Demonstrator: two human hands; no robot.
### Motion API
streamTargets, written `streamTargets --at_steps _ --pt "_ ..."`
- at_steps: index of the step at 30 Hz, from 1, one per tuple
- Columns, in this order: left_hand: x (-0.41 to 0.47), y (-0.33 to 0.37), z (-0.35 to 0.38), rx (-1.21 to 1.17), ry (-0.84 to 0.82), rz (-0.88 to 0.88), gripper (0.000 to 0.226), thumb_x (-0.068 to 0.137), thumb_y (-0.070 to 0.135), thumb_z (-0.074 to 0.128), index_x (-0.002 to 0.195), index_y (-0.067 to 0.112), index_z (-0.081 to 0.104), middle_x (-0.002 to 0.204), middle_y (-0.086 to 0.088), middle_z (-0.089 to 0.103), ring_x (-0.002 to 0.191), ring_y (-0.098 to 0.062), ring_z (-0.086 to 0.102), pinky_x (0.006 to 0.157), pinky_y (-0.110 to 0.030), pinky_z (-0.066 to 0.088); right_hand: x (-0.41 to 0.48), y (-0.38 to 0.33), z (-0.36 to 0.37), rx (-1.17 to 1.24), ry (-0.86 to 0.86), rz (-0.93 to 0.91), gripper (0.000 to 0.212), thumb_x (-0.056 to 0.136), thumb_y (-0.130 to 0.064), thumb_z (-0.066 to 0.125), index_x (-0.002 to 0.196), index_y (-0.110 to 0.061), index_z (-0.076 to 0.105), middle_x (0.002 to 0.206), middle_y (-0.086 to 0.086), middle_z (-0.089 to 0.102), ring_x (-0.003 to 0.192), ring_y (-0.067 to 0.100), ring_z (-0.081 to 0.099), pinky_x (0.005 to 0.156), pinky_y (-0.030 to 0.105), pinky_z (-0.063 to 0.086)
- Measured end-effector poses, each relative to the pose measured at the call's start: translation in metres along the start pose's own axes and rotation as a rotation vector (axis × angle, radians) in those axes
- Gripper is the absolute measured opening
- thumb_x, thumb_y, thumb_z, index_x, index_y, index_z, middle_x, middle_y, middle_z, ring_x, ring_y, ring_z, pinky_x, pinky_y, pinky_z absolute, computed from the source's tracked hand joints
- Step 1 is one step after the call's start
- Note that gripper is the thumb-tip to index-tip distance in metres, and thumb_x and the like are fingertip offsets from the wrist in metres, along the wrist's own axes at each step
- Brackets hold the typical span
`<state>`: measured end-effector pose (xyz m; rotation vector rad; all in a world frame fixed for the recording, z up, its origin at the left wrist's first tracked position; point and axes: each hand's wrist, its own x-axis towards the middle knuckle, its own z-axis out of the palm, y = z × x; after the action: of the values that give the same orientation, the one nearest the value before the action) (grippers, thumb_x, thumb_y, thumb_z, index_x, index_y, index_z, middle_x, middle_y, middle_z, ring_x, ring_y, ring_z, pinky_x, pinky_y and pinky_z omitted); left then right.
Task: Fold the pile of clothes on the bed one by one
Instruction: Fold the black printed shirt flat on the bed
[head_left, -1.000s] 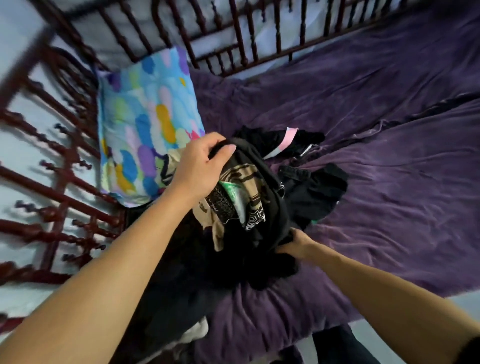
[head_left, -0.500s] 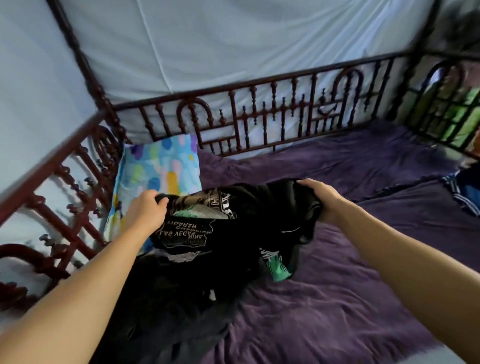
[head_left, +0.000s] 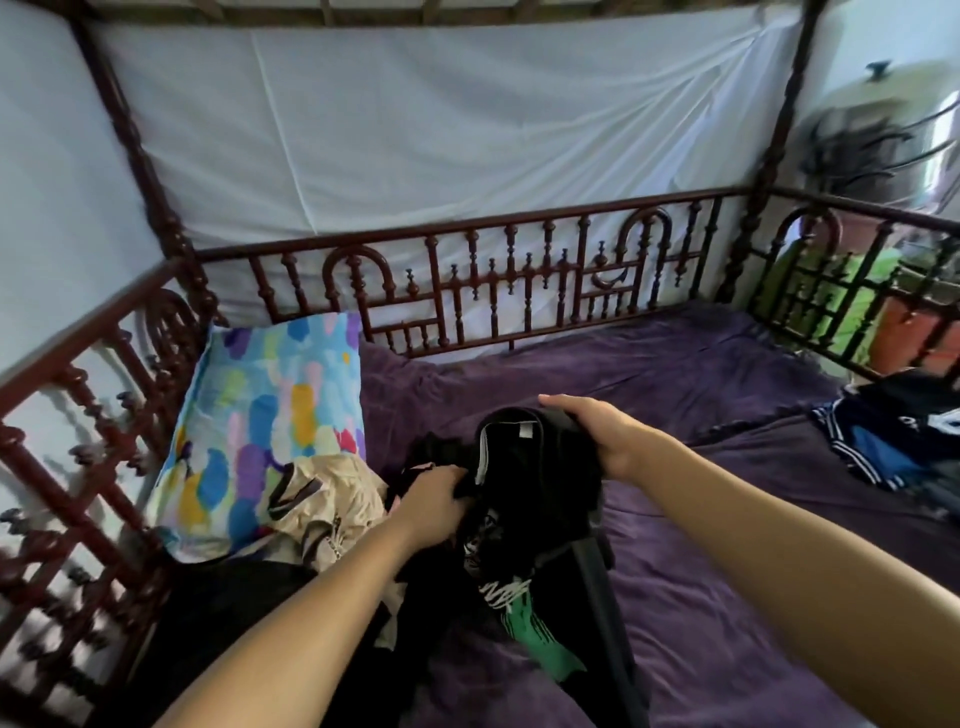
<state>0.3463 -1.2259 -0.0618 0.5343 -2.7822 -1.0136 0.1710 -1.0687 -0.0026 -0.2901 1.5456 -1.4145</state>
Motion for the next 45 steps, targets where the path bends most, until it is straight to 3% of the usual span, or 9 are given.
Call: streamTargets --at_steps 5,9,14,21,23,27,33,38,45 --pt "0.019 0.021 -0.044 -0.247 0.233 -0.093 0.025 0.091 0.015 0.06 0.066 0.016 0.06 0.057 0.006 0.053 0.061 -0.014 0.049 0.058 -0.031 0.036 -0.018 -0.003 -0.053 -0.286 0.305 -0.14 0.065 0.063 -0.063 0.076 0.099 -0.01 0.073 0.092 0.011 0.075 0.083 0.028 0.073 0.083 0.042 0.058" --pt "0.035 0.065 -0.083 -0.227 0.352 0.002 0.021 0.092 0.007 0.052 0.075 0.012 0.064 0.064 0.002 0.057 0.061 -0.011 0.051 0.059 -0.028 0.037 -0.028 0.007 -0.069 -0.541 0.24 -0.296 0.082 0.047 -0.082 0.074 0.113 -0.034 0.063 0.116 -0.007 0.066 0.099 0.007 0.066 0.08 0.022 0.052" --pt "0.042 0.125 -0.109 -0.255 0.398 0.165 0.021 0.091 0.008 0.049 0.077 -0.007 0.054 0.064 -0.009 0.046 0.06 -0.017 0.044 0.057 -0.03 0.031 -0.022 0.018 -0.04 -0.931 0.256 -0.355 0.12 0.042 -0.092 0.065 0.144 -0.052 0.016 0.143 -0.011 0.044 0.131 0.012 0.044 0.102 0.031 0.038" --pt "0.041 0.152 -0.138 -0.116 0.513 0.175 0.017 0.083 0.008 0.05 0.087 0.02 0.062 0.068 0.009 0.058 0.062 -0.005 0.051 0.061 -0.023 0.04 -0.01 0.034 0.032 -1.012 0.574 -0.68 0.067 0.06 -0.065 0.052 0.123 -0.045 0.038 0.109 -0.015 0.065 0.101 0.018 0.063 0.072 0.032 0.039" --pt "0.036 0.145 -0.148 -0.089 0.586 0.127 0.027 0.083 0.006 0.048 0.093 0.018 0.07 0.088 0.004 0.067 0.083 -0.009 0.057 0.073 -0.022 0.041 -0.01 0.032 0.041 -0.958 0.63 -0.697 0.06 0.063 -0.066 0.049 0.118 -0.042 0.045 0.096 -0.02 0.066 0.094 0.012 0.065 0.07 0.03 0.041" --pt "0.028 0.131 -0.157 -0.048 0.622 0.087 0.017 0.08 0.006 0.049 0.067 0.001 0.059 0.065 -0.013 0.057 0.065 -0.018 0.049 0.061 -0.033 0.036 -0.001 0.025 0.076 -0.832 0.548 -0.66 0.066 0.06 -0.084 0.046 0.113 -0.044 0.051 0.091 -0.021 0.066 0.086 0.008 0.062 0.069 0.03 0.043" --pt "0.009 0.106 -0.194 0.038 0.72 0.098 0.026 0.07 0.021 0.048 0.051 0.006 0.038 0.048 0.0 0.031 0.048 -0.013 0.03 0.05 -0.033 0.025 0.027 0.037 0.081 -1.163 0.513 -0.495 0.025 0.075 -0.026 0.054 0.1 -0.029 0.052 0.099 0.005 0.068 0.097 0.034 0.063 0.069 0.035 0.04" --pt "-0.003 0.031 -0.222 0.136 0.78 -0.13 0.03 0.078 0.015 0.054 0.055 0.0 0.043 0.053 -0.01 0.034 0.052 -0.022 0.036 0.051 -0.033 0.025 0.018 0.001 0.017 -0.798 0.444 -0.373 0.021 0.076 -0.004 0.061 0.065 -0.022 0.066 0.07 0.0 0.065 0.069 0.017 0.061 0.06 0.024 0.044" --pt "0.009 0.012 -0.195 -0.532 0.44 -0.12 0.018 0.088 0.009 0.046 0.083 0.006 0.063 0.072 -0.008 0.053 0.071 -0.019 0.048 0.063 -0.031 0.032 -0.028 -0.093 -0.015 -0.533 0.374 -0.434 0.009 0.08 -0.008 0.065 0.079 -0.006 0.073 0.064 0.004 0.065 0.055 0.016 0.06 0.055 0.027 0.044"
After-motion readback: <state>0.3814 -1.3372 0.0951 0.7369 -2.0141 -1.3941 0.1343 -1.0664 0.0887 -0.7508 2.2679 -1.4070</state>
